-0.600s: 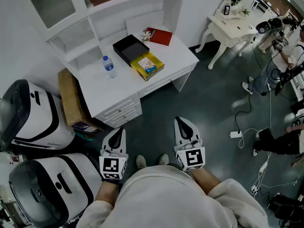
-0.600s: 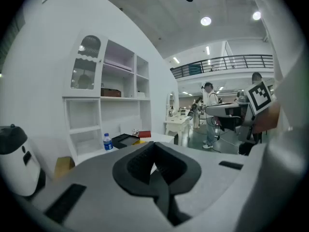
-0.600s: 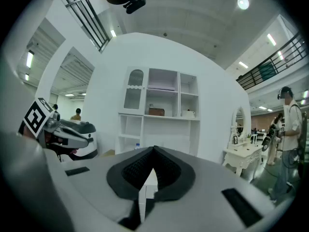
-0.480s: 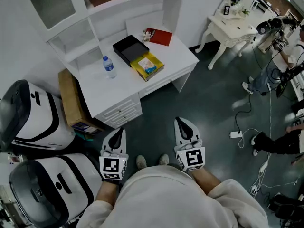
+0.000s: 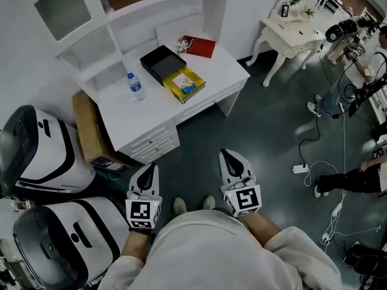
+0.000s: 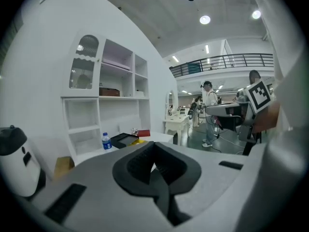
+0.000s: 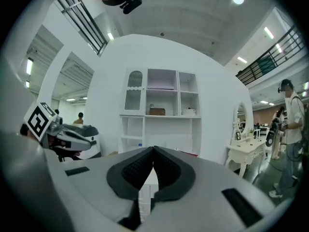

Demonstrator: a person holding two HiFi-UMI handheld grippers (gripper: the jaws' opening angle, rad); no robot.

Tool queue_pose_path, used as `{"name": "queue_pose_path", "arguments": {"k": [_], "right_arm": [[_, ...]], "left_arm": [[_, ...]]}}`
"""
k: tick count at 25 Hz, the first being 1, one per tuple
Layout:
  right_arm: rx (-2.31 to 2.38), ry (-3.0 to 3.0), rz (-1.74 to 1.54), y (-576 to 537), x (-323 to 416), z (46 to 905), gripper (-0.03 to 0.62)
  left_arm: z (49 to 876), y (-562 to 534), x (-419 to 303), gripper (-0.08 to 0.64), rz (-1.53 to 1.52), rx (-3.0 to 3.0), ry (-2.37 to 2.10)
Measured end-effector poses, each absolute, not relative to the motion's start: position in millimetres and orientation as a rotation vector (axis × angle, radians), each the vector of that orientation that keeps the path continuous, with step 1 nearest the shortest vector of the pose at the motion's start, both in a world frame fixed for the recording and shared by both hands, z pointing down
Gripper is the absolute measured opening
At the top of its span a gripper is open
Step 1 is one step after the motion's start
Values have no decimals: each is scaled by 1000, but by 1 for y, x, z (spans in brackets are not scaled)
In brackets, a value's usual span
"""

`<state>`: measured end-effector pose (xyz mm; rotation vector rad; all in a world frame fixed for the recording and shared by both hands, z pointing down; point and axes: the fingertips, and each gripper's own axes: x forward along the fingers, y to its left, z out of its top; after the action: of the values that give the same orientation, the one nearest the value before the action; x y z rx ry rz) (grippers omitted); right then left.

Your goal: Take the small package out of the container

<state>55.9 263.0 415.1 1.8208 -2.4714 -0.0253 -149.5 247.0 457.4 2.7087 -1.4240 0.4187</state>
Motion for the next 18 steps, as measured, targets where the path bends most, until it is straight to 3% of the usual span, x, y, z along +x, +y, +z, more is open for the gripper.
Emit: {"name": "queue_pose_path", "arguments": {"k": [2,6,9,18], "right_arm": [[1796,-2507,-20,264,55,414,37],[1741,-2543,-4,263,55,413,331],[1759,-2519,-63,264,62,410,411],[1774,-2527,-71,274,92,411,430]], "left_arm": [[458,249,-149,8,425,2707,-1426],[458,252,-144,8,434,2706,-1425],[459,254,-139,8,444,2708,-1425],[459,261,-116,8,478,2704,-1435]]}}
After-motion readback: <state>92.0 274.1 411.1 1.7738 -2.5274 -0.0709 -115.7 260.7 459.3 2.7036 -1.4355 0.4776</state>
